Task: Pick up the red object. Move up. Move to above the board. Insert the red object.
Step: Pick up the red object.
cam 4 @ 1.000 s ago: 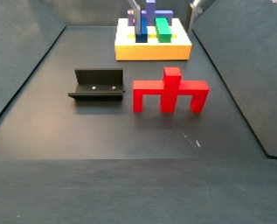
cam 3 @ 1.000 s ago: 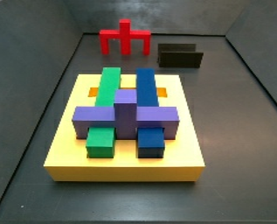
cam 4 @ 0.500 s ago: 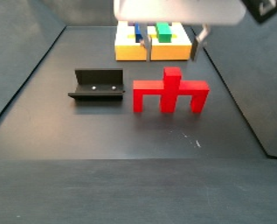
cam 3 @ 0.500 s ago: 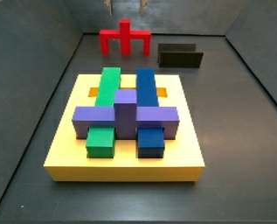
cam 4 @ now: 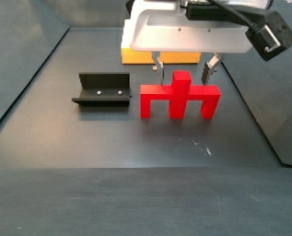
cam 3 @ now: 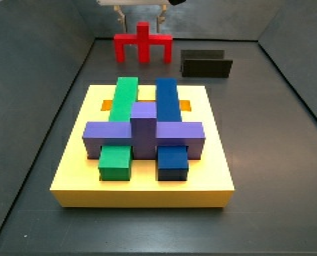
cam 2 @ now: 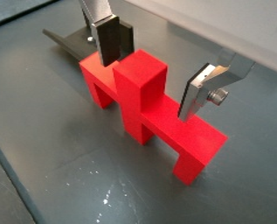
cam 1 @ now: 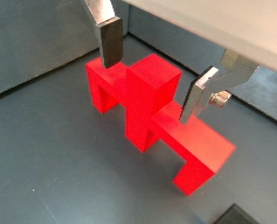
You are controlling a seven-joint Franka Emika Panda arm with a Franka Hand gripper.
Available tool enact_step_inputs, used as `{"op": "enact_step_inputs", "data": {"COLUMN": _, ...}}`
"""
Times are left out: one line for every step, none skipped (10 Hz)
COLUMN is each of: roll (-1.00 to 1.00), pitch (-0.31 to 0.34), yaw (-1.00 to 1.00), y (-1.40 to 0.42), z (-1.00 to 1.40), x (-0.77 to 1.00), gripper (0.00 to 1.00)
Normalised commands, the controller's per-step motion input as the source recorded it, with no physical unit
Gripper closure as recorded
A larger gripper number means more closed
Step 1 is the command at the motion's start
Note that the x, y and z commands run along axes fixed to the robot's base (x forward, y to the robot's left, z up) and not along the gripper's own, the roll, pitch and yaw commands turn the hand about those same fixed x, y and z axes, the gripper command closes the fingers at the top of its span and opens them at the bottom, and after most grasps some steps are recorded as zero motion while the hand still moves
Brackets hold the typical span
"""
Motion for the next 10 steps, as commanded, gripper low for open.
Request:
{"op": "enact_step_inputs", "data": {"roll": -0.01, "pitch": 0.0, "yaw": 0.0, "y": 0.0, "z": 0.0, "x": 0.0, "gripper": 0.0}}
{"op": "enact_step_inputs", "data": {"roll": -0.11, "pitch": -0.046, "yaw": 0.0, "y": 0.03, "z": -0.01, "x": 0.0, "gripper": 0.0}}
{"op": "enact_step_inputs", "data": {"roll": -0.18, "pitch": -0.154, "yaw": 0.01, "y": 0.04, "z": -0.17, "x": 0.0, "gripper": 0.0}}
{"op": "enact_step_inputs", "data": {"roll": -0.21, "pitch": -0.169, "yaw": 0.03, "y": 0.03, "z": -0.22, "x": 0.0, "gripper": 0.0}}
{"op": "enact_step_inputs", "data": {"roll": -0.22, "pitch": -0.179, "yaw": 0.03, "y": 0.01, "z": -0.23, "x": -0.01, "gripper": 0.0}}
{"op": "enact_step_inputs", "data": {"roll": -0.21, "pitch": -0.156, "yaw": 0.02, "y": 0.0, "z": -0.19, "x": -0.01, "gripper": 0.0}}
{"op": "enact_step_inputs", "data": {"roll": -0.2, "pitch": -0.131, "yaw": 0.03, "y": 0.03, "z": -0.13, "x": -0.01, "gripper": 0.0}}
{"op": "enact_step_inputs", "data": {"roll": -0.03, "pitch": 0.0, "yaw": 0.0, "y": 0.0, "z": 0.0, "x": 0.0, "gripper": 0.0}}
{"op": "enact_step_inputs", "data": {"roll": -0.05, "pitch": 0.0, "yaw": 0.0, "y": 0.01, "z": 0.0, "x": 0.0, "gripper": 0.0}}
{"op": "enact_step_inputs", "data": {"roll": -0.13, "pitch": -0.029, "yaw": 0.01, "y": 0.08, "z": 0.0, "x": 0.0, "gripper": 0.0}}
